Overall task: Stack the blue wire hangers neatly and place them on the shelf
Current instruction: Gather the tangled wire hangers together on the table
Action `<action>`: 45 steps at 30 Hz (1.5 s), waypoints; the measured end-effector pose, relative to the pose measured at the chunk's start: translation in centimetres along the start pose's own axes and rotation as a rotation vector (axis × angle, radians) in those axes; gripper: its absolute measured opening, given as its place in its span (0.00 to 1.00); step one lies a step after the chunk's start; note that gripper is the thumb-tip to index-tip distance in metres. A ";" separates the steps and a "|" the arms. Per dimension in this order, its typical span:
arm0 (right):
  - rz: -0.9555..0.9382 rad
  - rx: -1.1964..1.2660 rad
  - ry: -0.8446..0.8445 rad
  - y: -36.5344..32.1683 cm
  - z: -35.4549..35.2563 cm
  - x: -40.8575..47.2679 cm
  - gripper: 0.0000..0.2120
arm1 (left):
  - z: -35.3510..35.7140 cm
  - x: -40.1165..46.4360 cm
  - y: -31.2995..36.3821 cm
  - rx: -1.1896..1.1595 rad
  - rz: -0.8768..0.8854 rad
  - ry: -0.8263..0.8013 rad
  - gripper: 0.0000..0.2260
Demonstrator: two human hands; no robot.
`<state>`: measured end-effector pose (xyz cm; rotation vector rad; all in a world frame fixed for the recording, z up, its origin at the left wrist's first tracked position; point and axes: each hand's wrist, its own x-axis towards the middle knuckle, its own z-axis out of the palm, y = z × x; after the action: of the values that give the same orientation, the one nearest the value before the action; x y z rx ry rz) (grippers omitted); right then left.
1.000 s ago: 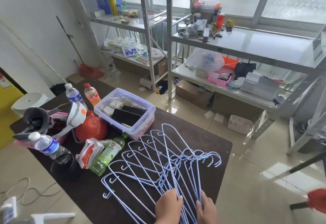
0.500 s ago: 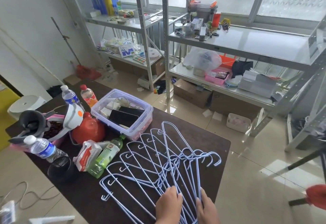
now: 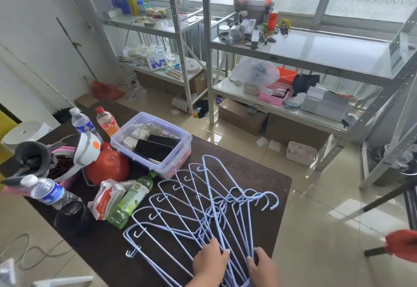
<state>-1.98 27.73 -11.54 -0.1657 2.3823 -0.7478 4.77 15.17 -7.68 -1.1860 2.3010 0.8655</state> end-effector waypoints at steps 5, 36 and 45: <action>-0.010 0.032 0.075 -0.1 0.0 0.1 0.04 | -0.2 0.3 0.8 0.082 -0.018 -0.004 0.11; -0.086 0.160 0.247 2.6 2.2 0.4 0.12 | 0.3 -1.7 0.9 -0.133 -0.183 0.004 0.15; -0.069 0.075 0.143 1.9 1.2 0.5 0.08 | -0.2 0.7 0.2 -0.108 -0.240 0.035 0.15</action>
<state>-1.57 28.62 -13.65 -0.1692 2.4894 -0.9077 4.23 14.75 -7.90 -1.4986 2.1047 0.8937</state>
